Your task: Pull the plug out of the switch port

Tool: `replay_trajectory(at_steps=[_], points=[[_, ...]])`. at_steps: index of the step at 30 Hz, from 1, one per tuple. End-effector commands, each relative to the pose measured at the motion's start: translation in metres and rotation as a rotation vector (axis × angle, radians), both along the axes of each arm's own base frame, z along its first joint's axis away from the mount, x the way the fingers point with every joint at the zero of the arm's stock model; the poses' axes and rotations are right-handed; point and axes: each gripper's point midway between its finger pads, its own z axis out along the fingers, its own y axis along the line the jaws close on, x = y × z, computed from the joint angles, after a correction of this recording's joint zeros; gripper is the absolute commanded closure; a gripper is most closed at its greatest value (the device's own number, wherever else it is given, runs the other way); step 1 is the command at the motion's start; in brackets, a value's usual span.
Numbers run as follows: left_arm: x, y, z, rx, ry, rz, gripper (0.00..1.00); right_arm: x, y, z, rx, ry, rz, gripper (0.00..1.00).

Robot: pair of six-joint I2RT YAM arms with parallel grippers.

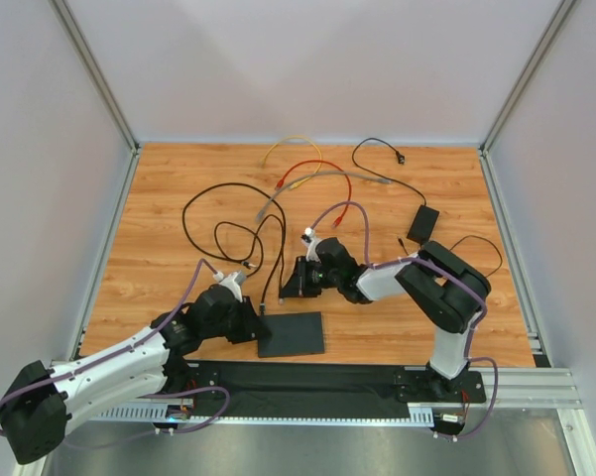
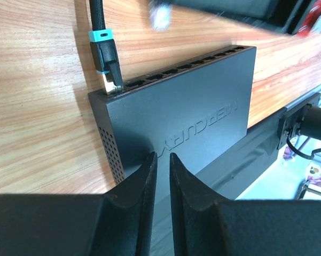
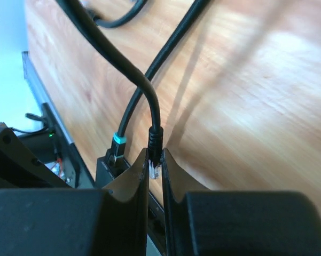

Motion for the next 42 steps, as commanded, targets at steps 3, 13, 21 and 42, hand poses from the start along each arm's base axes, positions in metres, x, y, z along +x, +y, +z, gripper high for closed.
replay_trajectory(at_steps=[3, 13, 21, 42], points=[[-0.010, 0.016, -0.020, 0.079, 0.041, 0.005, 0.76, 0.035, -0.003, 0.064, -0.035, -0.221, -0.050, 1.00], [-0.010, 0.017, -0.017, 0.078, 0.032, 0.004, 0.76, 0.071, -0.007, 0.193, 0.003, -0.480, -0.119, 1.00], [-0.010, 0.018, -0.019, 0.083, 0.033, 0.007, 0.76, 0.091, -0.013, 0.268, 0.089, -0.585, -0.174, 1.00], [0.020, 0.036, 0.066, 0.086, -0.191, 0.115, 0.46, 0.077, 0.037, 0.135, -0.038, -0.476, 0.224, 0.56]])
